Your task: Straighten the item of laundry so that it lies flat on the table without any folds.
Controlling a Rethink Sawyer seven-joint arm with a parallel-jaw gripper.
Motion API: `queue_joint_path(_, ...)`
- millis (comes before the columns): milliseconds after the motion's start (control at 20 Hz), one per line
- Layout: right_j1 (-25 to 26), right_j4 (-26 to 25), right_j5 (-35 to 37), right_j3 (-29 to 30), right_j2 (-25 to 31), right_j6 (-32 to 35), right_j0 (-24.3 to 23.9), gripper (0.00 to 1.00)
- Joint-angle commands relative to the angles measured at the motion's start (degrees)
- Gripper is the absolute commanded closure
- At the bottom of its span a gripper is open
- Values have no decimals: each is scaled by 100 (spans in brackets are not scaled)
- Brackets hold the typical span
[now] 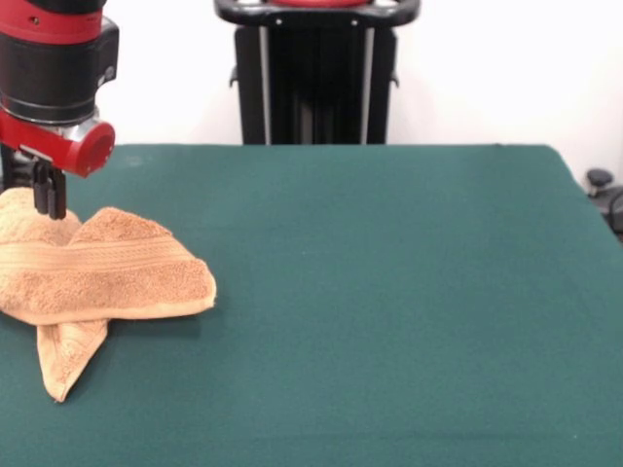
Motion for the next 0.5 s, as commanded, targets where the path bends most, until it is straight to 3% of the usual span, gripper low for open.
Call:
queue_joint_path(50, 284, -146, 81, 341, 470, 698, 248, 100)
queue_joint_path(500, 510, -176, -112, 314, 344, 880, 336, 100)
